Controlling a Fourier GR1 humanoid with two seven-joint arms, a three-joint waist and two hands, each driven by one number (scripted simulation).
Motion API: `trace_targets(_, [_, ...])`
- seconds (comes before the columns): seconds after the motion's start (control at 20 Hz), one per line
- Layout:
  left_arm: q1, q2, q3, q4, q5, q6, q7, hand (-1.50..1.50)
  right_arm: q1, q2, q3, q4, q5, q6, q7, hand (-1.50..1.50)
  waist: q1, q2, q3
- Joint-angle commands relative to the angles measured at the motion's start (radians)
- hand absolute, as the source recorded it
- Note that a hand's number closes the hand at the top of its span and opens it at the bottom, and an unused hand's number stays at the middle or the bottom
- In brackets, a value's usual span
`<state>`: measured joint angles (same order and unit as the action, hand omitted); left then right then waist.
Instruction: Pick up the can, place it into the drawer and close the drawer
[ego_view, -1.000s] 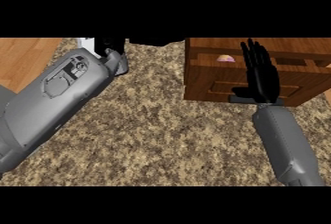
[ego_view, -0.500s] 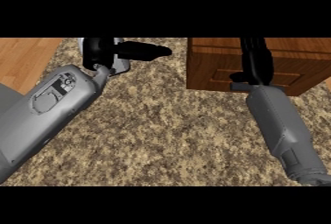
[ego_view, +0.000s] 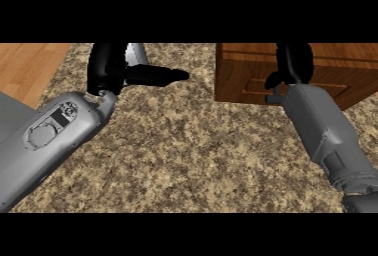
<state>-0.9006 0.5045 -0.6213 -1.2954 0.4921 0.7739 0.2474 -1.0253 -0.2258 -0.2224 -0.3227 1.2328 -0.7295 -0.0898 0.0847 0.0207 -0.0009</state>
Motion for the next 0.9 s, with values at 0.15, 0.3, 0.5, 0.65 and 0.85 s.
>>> trace_targets(0.15, [0.047,0.009,0.015,-0.033,-0.023,-0.001,-0.02,-1.5,-0.108,-0.002,-0.047,0.062,-0.035,-0.016,-0.023,-1.5,0.018,0.016,0.004])
trace_targets(0.3, [0.065,0.021,0.001,-0.075,-0.04,0.013,0.0,-1.5,-0.104,0.019,-0.074,0.071,-0.074,0.0,-0.094,-1.5,0.02,0.011,0.005])
trace_targets(0.5, [0.087,0.01,0.009,-0.076,-0.03,-0.001,-0.01,-1.5,-0.132,0.055,-0.169,0.031,-0.196,0.034,-0.2,-1.5,0.011,0.01,0.007])
trace_targets(0.65, [0.114,0.046,0.036,-0.094,-0.012,-0.034,-0.013,-1.5,-0.121,0.057,-0.234,0.024,-0.275,0.075,-0.276,-1.5,0.002,0.004,0.006])
trace_targets(0.85, [0.128,0.049,0.047,-0.079,-0.034,-0.018,-0.034,-1.5,-0.146,0.116,-0.292,0.012,-0.35,0.103,-0.326,-1.5,-0.014,0.001,0.005])
